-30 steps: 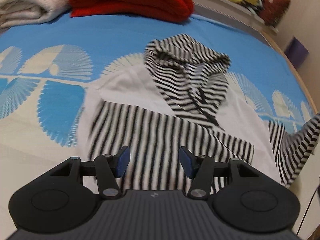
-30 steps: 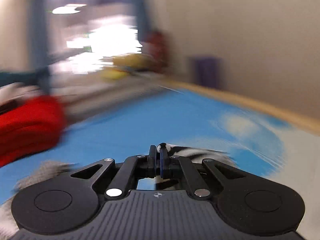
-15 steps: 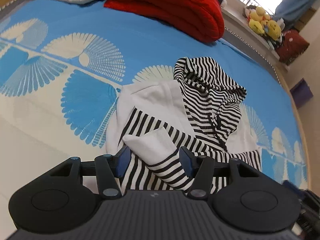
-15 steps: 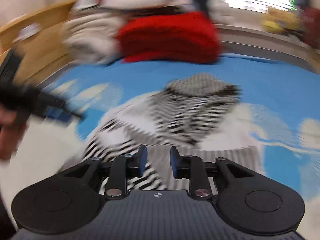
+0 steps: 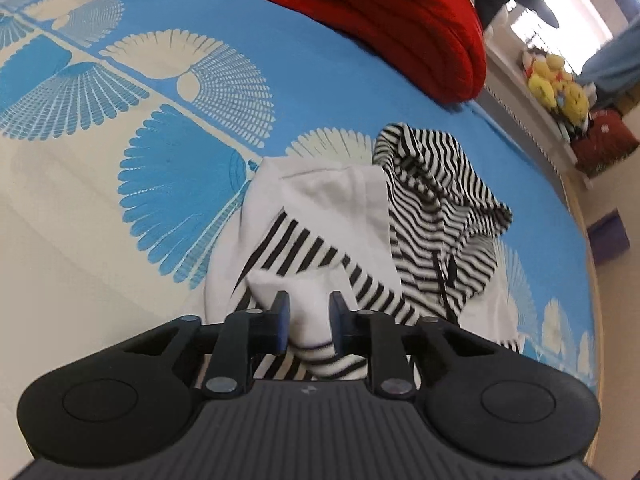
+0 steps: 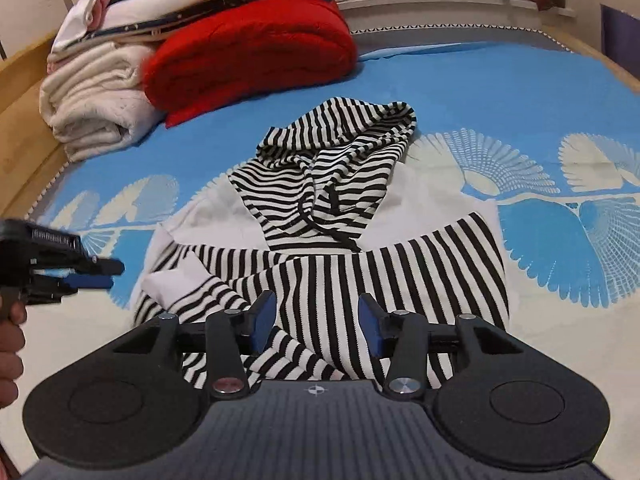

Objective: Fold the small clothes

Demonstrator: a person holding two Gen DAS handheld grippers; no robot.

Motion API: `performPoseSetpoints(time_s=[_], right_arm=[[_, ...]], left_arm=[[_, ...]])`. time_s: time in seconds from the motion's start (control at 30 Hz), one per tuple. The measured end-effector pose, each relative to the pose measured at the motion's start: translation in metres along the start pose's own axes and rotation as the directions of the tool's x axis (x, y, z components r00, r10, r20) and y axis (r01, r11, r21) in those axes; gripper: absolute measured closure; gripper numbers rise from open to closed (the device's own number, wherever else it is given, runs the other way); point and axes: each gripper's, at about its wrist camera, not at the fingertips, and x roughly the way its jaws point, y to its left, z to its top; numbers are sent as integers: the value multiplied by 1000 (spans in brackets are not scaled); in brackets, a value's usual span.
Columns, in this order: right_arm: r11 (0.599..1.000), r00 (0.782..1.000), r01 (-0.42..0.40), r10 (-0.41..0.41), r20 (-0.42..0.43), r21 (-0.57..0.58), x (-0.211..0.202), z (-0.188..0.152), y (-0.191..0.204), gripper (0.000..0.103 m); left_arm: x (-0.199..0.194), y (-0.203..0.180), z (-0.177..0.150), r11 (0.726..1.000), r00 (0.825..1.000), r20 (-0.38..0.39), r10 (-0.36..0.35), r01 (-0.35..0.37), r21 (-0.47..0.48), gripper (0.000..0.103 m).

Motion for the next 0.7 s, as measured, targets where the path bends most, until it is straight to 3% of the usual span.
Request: performPoseSetpoints(time_s=[0.1, 0.17, 0.3, 0.37, 0.47, 0.5, 0.57, 0.67, 0.7], right_arm=[[1000, 1000, 20, -21, -22, -20, 4, 1, -1, 55], [1000, 999, -8, 7, -45, -26, 10, 3, -5, 56], [1000, 997, 20, -20, -71, -9, 15, 3, -19, 55], [1000, 997, 15, -14, -75, 16, 16, 5, -25, 56], [999, 997, 26, -22, -79, 43, 17, 8, -34, 55], [998, 996, 32, -28, -80, 48, 16, 9, -36, 56], [997, 995, 50, -45, -85, 61, 16, 10, -42, 55], [993, 993, 75, -67, -97, 90, 17, 13, -54, 55], [991, 992, 83, -72, -101, 109, 17, 14, -58, 55]], left_arm=[[14, 2, 2, 999, 1000, 14, -23, 24, -39, 81], [25, 1, 1, 997, 999, 14, -51, 52, -61, 81], [47, -13, -6, 996, 997, -22, -75, 74, -46, 78], [57, -23, -12, 996, 996, -24, -84, 83, -15, 67], [74, -28, -19, 999, 999, -40, -27, 26, -22, 42], [79, -28, -21, 1000, 999, -42, -15, 14, -28, 38], [86, -33, -27, 1000, 999, -38, 5, -5, 3, 38], [91, -53, -39, 985, 997, -6, 82, -80, 153, 40], [92, -59, -43, 973, 994, 6, 110, -109, 204, 49]])
